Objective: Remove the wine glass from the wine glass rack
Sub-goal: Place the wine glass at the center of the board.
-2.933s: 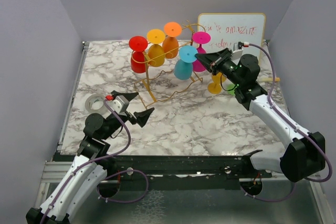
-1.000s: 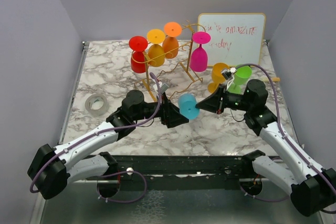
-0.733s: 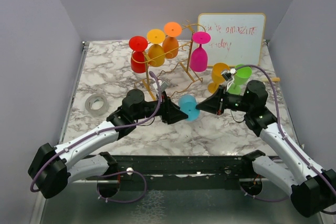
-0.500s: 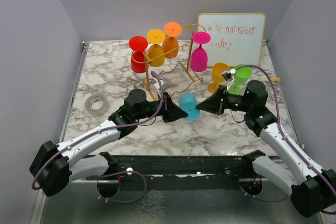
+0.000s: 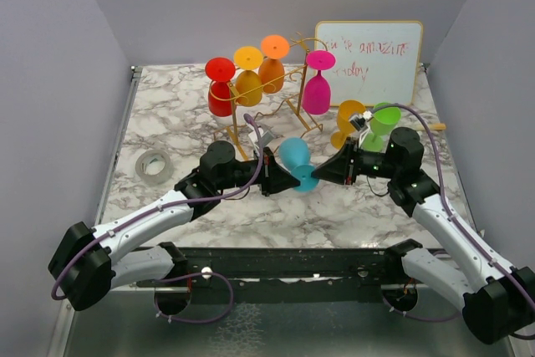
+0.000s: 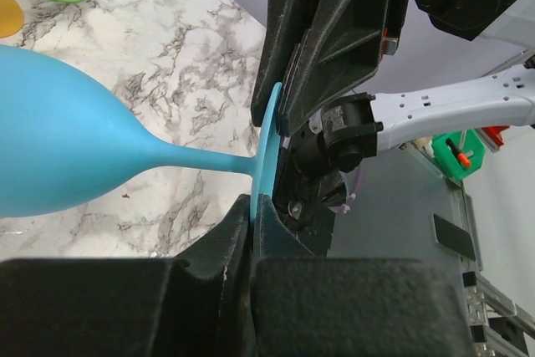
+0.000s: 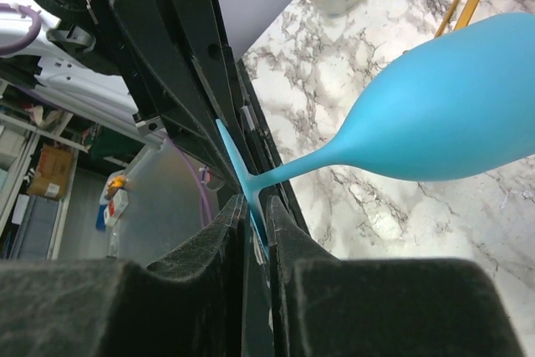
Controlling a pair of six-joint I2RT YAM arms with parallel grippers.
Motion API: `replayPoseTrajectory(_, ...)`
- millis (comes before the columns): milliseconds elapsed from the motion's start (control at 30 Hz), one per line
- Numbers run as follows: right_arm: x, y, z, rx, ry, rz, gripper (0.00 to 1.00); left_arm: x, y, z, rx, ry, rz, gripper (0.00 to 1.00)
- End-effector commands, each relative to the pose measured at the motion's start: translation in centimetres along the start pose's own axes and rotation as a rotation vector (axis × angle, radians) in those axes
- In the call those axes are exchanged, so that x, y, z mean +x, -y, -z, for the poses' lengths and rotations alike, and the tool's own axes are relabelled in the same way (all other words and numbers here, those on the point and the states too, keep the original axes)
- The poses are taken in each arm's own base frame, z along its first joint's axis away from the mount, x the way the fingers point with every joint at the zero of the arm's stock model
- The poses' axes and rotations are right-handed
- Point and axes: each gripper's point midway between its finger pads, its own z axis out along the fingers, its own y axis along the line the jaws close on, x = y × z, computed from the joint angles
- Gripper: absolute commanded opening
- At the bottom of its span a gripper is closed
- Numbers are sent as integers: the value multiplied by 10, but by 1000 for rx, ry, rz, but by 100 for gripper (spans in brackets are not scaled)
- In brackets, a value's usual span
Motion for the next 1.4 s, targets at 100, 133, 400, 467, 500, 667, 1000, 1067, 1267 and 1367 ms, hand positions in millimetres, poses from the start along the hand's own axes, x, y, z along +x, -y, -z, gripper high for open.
replayPoseTrajectory(100,8,-12,1,-68,-32,-20,14,-13,18,-1,73,14,-74,0)
replayPoseTrajectory(133,9,-14,1,-82,-35,-24,12,-11,18,0,73,10,-73,0)
replayPoseTrajectory(400,11,-14,2,-82,-30,-3,0,-14,24,0,96,5,-64,15)
replayPoseTrajectory(467,8,-14,3,-75,-19,12,1,-12,25,0,103,-1,-63,20)
replayPoseTrajectory(500,8,-14,3,-71,-14,18,1,-11,25,0,101,-2,-61,21)
replayPoseTrajectory(667,5,-13,4,-46,-5,30,0,-5,30,0,136,-38,-33,18)
replayPoseTrajectory(1000,6,-7,5,-4,16,29,0,13,28,-4,144,-157,-33,11)
replayPoseTrajectory(1067,6,-6,5,-2,17,28,0,15,29,-6,140,-175,-45,5)
replayPoseTrajectory(1267,7,-4,4,-5,13,28,1,13,27,-8,97,-139,-118,0)
replayPoseTrajectory(1367,6,-5,4,-7,20,43,6,16,31,-7,96,-123,-196,0)
